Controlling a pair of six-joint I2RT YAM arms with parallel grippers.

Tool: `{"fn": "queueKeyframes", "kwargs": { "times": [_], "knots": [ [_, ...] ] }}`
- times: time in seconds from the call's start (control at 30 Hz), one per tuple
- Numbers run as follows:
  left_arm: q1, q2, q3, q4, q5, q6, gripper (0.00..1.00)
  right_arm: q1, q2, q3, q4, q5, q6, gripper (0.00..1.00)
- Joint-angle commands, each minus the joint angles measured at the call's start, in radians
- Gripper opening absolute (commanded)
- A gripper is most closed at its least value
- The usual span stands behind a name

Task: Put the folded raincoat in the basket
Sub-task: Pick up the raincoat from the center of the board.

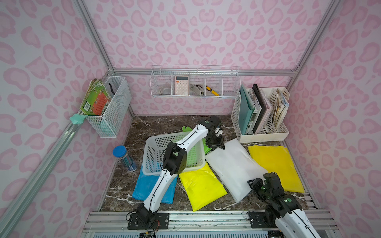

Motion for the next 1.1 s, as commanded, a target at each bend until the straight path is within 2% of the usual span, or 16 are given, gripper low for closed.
{"fn": "queueKeyframes", "kwargs": {
  "times": [0.0, 0.07, 0.17, 0.27, 0.33, 0.53, 0.7, 0.9, 1.0, 1.03, 1.07],
  "knots": [
    [0.001, 0.011, 0.003, -0.001, -0.006, 0.014, 0.61, -0.008, -0.003, 0.042, -0.055, -0.031, -0.029, 0.27],
    [0.001, 0.010, 0.003, 0.007, -0.003, 0.016, 0.63, -0.019, 0.019, 0.097, -0.094, -0.016, -0.082, 0.11],
    [0.000, 0.012, 0.005, 0.026, 0.006, 0.016, 0.70, -0.050, 0.100, 0.162, -0.137, 0.003, -0.189, 0.00],
    [0.001, 0.016, 0.005, 0.040, 0.022, 0.012, 0.75, -0.082, 0.186, 0.212, -0.160, 0.021, -0.289, 0.00],
    [0.001, 0.023, 0.006, 0.047, 0.043, 0.008, 0.75, -0.114, 0.238, 0.219, -0.153, -0.011, -0.336, 0.01],
    [-0.018, 0.056, 0.006, 0.060, 0.061, 0.001, 0.77, -0.138, 0.304, 0.220, -0.151, -0.030, -0.368, 0.05],
    [-0.029, 0.092, 0.019, 0.067, -0.017, -0.003, 0.82, -0.140, 0.287, 0.219, -0.145, -0.036, -0.374, 0.05],
    [-0.045, 0.117, 0.041, 0.031, -0.203, 0.015, 0.86, -0.140, 0.301, 0.217, -0.137, -0.048, -0.388, 0.05],
    [-0.047, 0.118, 0.034, 0.054, -0.203, 0.009, 0.89, -0.141, 0.300, 0.216, -0.136, -0.054, -0.390, 0.05],
    [-0.048, 0.122, 0.033, 0.062, -0.191, 0.007, 0.95, -0.141, 0.296, 0.217, -0.136, -0.054, -0.389, 0.06],
    [-0.048, 0.129, 0.033, 0.065, -0.158, 0.006, 0.95, -0.142, 0.293, 0.217, -0.137, -0.054, -0.388, 0.06]
  ]
}}
